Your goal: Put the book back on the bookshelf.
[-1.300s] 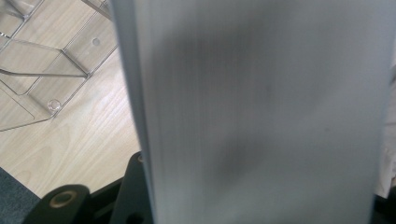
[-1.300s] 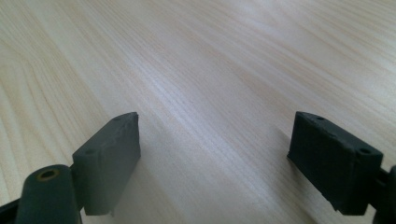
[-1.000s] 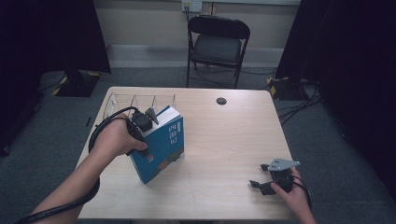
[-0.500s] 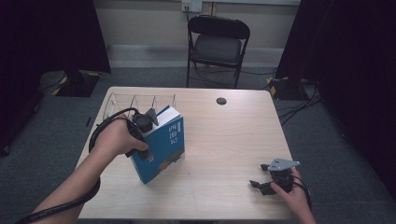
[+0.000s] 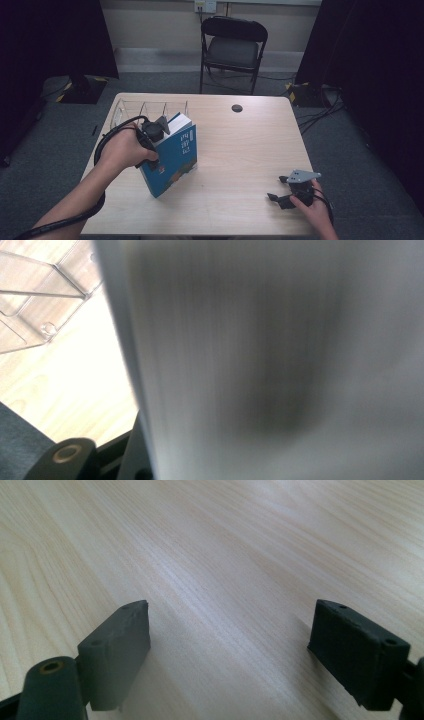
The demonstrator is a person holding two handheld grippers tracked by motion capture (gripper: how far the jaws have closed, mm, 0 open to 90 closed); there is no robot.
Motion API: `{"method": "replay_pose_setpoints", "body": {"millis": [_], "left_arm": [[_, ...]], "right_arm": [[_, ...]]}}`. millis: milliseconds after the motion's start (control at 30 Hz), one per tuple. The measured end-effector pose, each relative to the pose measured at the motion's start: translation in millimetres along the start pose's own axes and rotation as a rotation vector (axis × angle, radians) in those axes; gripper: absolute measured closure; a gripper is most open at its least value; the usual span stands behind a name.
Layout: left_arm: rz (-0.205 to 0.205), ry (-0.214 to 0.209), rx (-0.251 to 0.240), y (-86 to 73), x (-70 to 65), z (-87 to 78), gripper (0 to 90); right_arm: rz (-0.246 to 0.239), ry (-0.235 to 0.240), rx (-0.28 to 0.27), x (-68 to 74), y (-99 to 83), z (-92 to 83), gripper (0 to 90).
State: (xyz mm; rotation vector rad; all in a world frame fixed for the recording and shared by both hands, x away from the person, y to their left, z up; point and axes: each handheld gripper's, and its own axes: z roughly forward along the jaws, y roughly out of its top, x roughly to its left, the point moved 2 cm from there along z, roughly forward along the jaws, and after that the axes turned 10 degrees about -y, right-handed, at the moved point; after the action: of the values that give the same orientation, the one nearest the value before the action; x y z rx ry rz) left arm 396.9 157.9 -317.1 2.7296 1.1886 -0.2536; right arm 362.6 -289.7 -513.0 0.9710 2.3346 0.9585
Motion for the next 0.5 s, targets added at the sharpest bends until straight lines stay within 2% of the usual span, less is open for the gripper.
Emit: {"method": "replay_pose_setpoints", "body": {"millis": [133,233,267,300,333,367,400,500], "left_arm": [[-0.017,-0.027,0.018,1.9,-1.5,-6.5,61.9],[-0.008,-0.042,0.038,1.1,0.0,-10.7,62.0],[-0.024,-0.045,0.042,0.1,-0.3,-12.0,62.0],[-0.009,-0.045,0.056,-0.2,2.6,-14.4,62.0],[-0.044,-0.053,0.037,-1.6,1.4,-14.4,62.1],[-0.026,-0.051,0.048,-2.3,3.5,-16.3,62.1],[-0.055,-0.057,0.041,-3.6,3.8,-16.6,62.1],[-0.069,-0.055,0.039,-7.1,8.8,-20.1,62.1]], "right_arm": [[0.000,0.000,0.000,0.0,0.0,0.0,15.5],[0.000,0.000,0.000,-0.1,0.0,0.0,15.5],[-0.001,0.000,0.000,-0.1,0.0,0.0,15.5],[-0.001,0.000,0.000,-0.1,0.0,0.0,15.5],[0.000,0.000,0.000,-0.1,0.0,0.0,15.5],[0.000,0.000,0.000,0.0,0.0,0.0,15.5],[0.000,0.000,0.000,0.0,0.0,0.0,15.5],[-0.001,0.000,0.000,0.0,0.0,0.0,15.5]]}}
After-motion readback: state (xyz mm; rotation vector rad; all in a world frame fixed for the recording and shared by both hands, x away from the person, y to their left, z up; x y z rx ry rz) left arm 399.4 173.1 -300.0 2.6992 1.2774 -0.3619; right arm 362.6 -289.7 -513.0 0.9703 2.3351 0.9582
